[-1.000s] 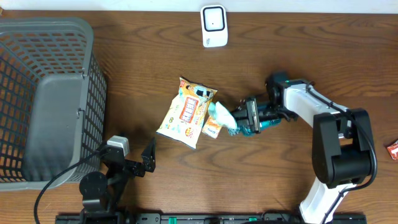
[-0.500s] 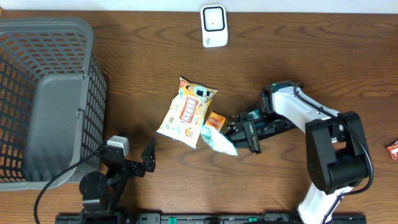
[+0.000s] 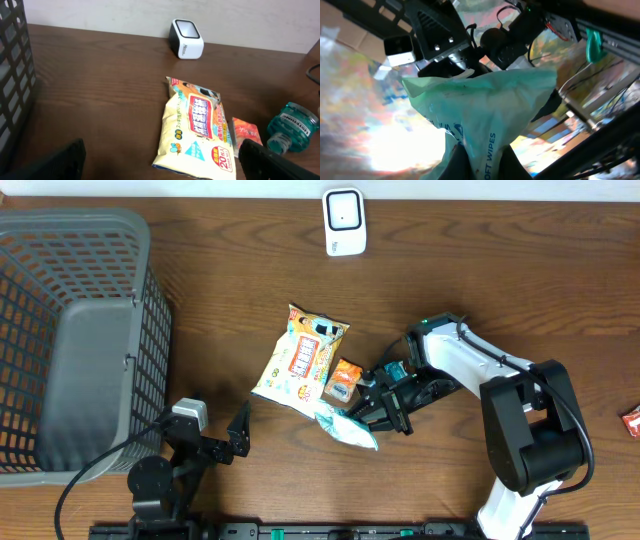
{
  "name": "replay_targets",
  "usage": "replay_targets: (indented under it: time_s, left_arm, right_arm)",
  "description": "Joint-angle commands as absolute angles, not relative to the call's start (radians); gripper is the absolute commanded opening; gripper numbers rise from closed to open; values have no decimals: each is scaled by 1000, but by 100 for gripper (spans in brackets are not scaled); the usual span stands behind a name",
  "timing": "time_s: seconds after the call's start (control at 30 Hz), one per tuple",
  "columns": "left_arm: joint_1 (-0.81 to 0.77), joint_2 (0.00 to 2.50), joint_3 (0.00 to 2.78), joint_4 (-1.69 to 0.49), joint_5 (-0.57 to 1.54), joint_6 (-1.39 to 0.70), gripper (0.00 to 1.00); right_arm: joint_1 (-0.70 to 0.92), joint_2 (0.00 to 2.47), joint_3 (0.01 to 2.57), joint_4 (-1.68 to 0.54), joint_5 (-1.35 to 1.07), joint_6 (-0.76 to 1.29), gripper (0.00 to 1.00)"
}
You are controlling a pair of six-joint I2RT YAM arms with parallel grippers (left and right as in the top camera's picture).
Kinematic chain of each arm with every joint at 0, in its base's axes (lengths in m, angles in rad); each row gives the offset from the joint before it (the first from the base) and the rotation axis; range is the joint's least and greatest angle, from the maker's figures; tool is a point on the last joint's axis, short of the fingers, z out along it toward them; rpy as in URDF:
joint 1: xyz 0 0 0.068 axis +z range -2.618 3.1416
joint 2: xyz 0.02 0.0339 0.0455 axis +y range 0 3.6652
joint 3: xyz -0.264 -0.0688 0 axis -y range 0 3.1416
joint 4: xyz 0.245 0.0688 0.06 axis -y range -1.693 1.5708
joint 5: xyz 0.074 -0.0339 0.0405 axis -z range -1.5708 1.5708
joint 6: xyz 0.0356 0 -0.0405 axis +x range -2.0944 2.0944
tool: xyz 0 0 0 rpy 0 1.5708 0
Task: Scan the item barcode
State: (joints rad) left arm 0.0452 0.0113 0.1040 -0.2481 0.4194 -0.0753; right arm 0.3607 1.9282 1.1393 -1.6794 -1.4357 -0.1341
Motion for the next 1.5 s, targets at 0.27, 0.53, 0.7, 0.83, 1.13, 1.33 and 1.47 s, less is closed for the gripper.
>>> replay_targets:
  time_s: [0.27, 0.53, 0.7, 0.83, 1.13, 1.33, 1.47]
  left_arm:
    - [49, 10, 84, -260, 417, -84, 98]
    - [49, 10, 84, -260, 417, -84, 98]
    - [49, 10, 84, -260, 417, -84, 98]
    - [49, 10, 84, -260, 417, -84, 98]
    - [49, 10, 84, -260, 417, -84, 98]
    - [49, 10, 84, -260, 417, -84, 98]
    - [49, 10, 84, -260, 417, -84, 98]
  right_arm:
    - [254, 1906, 1213, -1534, -1560, -272, 1]
    - [186, 1906, 1333, -1036, -1502, -96, 2]
    - [202, 1905, 1445, -770, -984, 359, 2]
    - [262, 1903, 1530, -776, -619, 480, 1]
    - [372, 1903, 1551, -675, -89, 974, 1]
    - [380, 1904, 1550, -590, 171, 1452, 1]
    - [382, 1918, 1550, -377, 269, 1423, 1]
